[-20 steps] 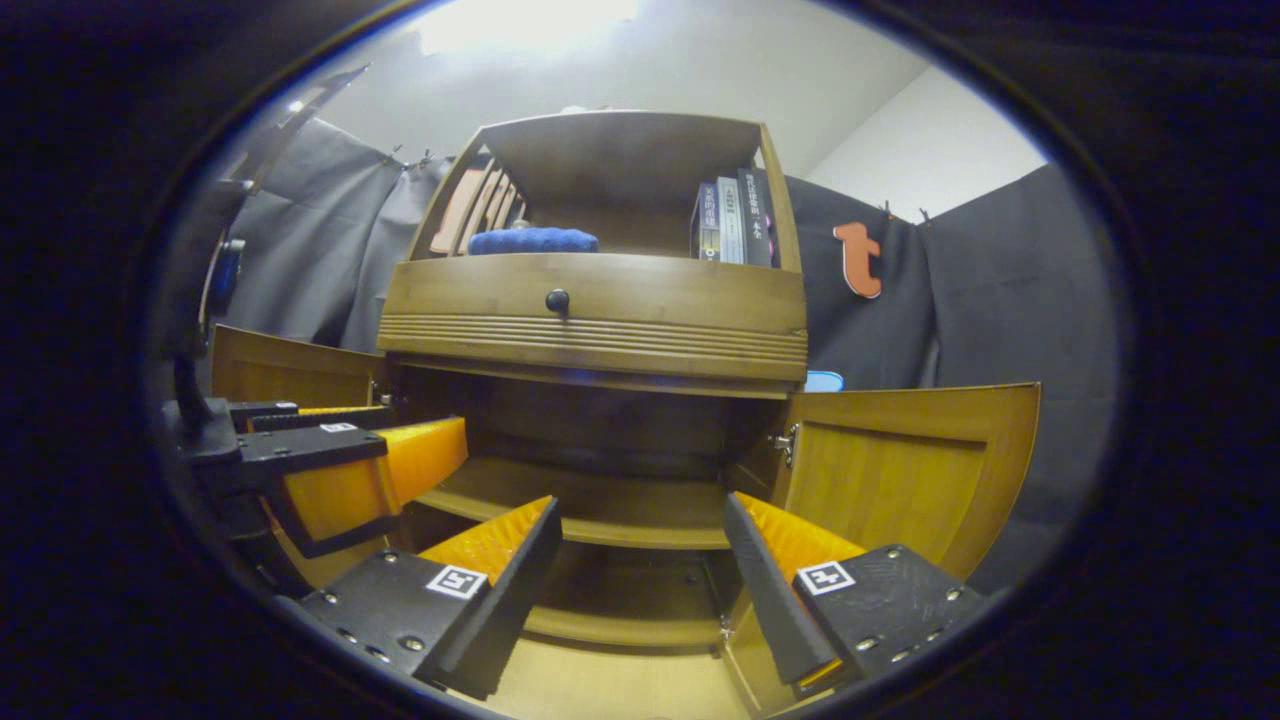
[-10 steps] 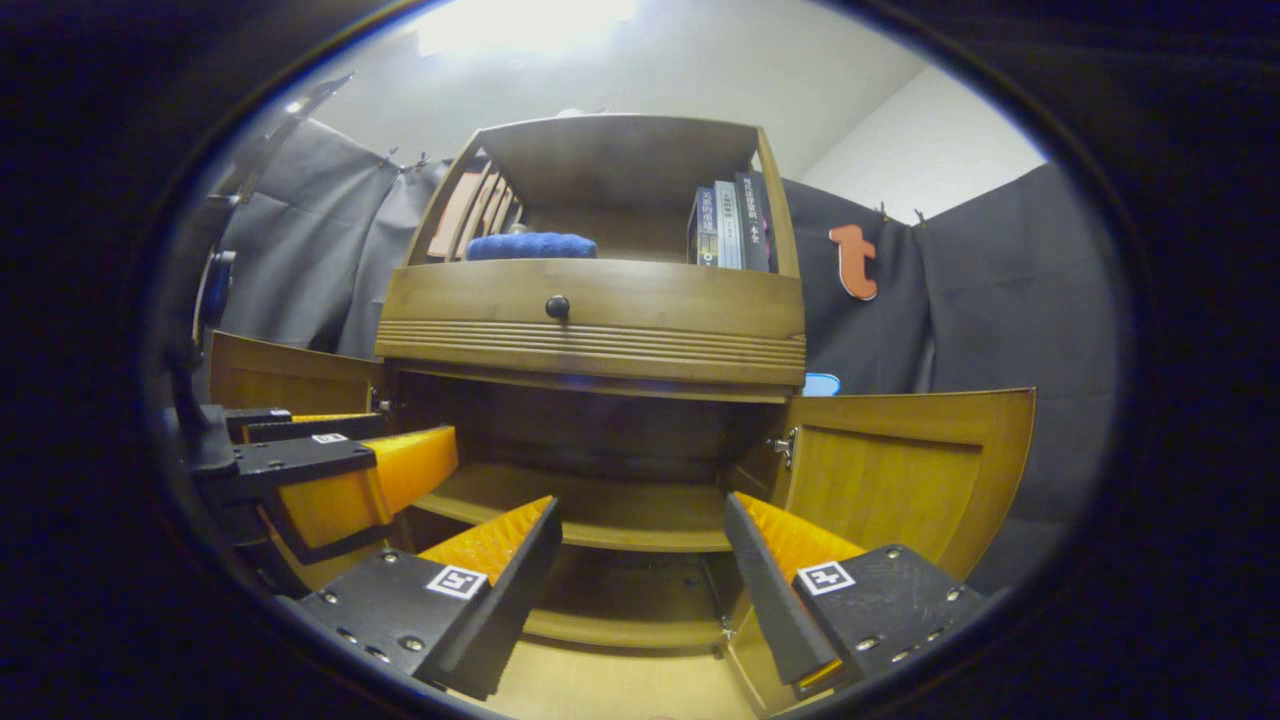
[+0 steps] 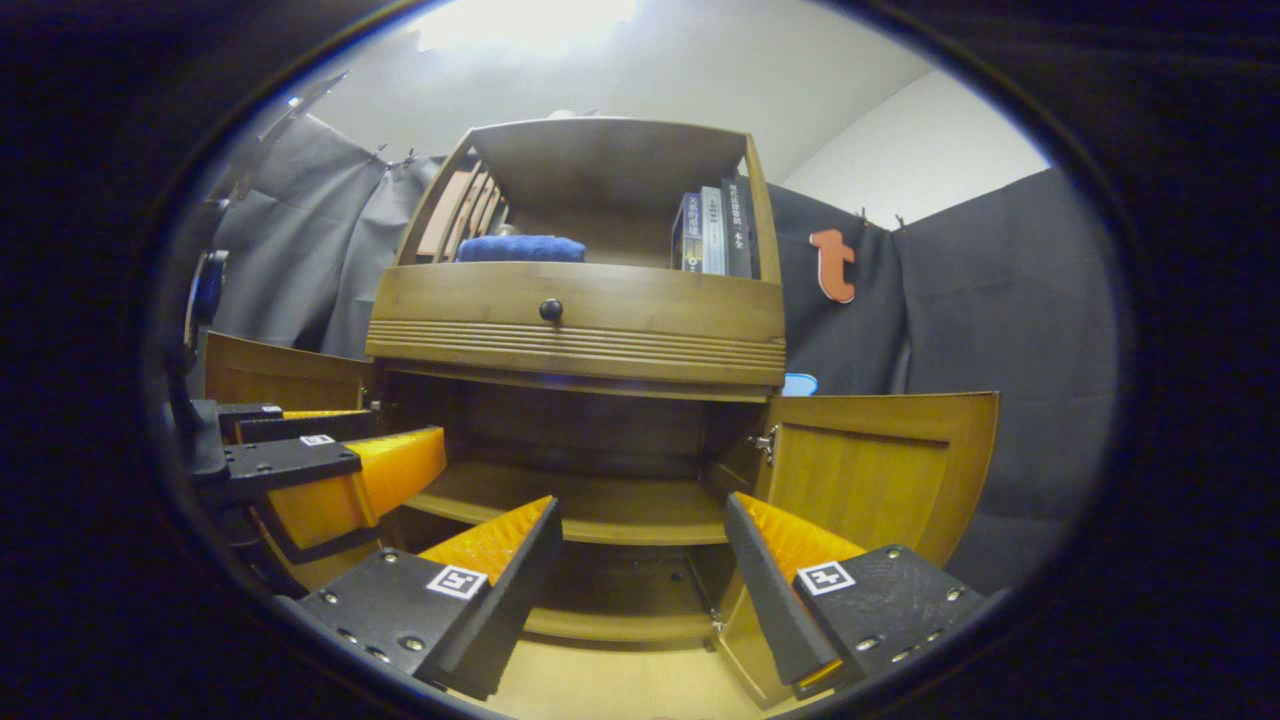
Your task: Open the right door of the double-door shoe cabinet with the right hand, and open the left door with the left hand.
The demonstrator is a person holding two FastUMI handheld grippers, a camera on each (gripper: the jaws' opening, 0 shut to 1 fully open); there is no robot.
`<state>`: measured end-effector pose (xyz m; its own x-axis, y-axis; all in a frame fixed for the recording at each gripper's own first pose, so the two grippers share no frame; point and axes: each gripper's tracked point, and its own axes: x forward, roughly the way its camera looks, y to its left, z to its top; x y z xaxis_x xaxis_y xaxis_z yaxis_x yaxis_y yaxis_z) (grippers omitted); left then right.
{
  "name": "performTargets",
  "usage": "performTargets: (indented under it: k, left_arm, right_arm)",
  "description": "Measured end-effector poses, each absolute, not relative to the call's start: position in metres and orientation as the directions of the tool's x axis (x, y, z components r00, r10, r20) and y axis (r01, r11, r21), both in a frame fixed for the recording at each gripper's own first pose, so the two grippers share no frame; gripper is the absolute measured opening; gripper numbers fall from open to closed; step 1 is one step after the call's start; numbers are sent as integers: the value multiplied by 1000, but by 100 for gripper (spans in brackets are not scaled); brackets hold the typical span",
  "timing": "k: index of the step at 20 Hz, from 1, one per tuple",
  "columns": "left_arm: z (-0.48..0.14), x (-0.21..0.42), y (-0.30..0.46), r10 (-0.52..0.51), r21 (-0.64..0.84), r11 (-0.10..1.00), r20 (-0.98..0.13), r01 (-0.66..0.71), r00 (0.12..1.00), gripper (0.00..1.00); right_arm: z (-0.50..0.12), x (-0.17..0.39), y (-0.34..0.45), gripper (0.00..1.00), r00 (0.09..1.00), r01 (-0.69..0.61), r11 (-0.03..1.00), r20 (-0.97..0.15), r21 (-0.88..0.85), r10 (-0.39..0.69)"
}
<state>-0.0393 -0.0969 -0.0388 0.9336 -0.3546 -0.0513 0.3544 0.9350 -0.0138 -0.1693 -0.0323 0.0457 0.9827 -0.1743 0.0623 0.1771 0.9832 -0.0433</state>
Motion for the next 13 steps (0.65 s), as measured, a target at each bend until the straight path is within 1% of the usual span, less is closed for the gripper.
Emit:
performTargets:
  k: [3,4,5,6,8,9,10,11,12,13]
  left_arm:
    - [-37,-50,-120,-445,-8,895,-41,446,894,93]
    - [-39,-56,-130,-481,-4,877,-42,481,876,93]
    - [-39,-62,-142,-517,-3,856,-44,517,855,95]
    - [-40,-68,-155,-553,-7,833,-42,553,832,94]
    - [-41,-84,-184,-614,-24,789,-35,614,788,96]
    - [-40,-91,-198,-635,-27,772,-33,635,772,93]
    - [-40,-97,-212,-648,-27,762,-33,647,761,95]
    - [-38,-102,-223,-655,-23,756,-30,654,755,93]
    - [-35,-107,-234,-660,-19,751,-25,660,750,96]
    - [-30,-113,-247,-663,-14,748,-13,663,748,96]
  right_arm:
    - [50,-190,-43,96,966,251,967,68,-38,-248]
    - [50,-199,-50,96,957,286,958,67,-39,-283]
    - [50,-209,-59,96,946,321,946,64,-40,-318]
    - [49,-220,-67,96,934,354,934,60,-38,-352]
    - [47,-241,-88,96,910,412,911,55,-31,-410]
    - [48,-251,-98,96,902,431,902,56,-24,-429]
    - [48,-260,-108,96,896,441,897,58,-16,-439]
    - [48,-268,-121,97,893,448,894,60,-9,-446]
    - [49,-276,-135,97,890,453,891,66,-4,-452]
    - [51,-283,-152,97,886,458,889,73,2,-457]
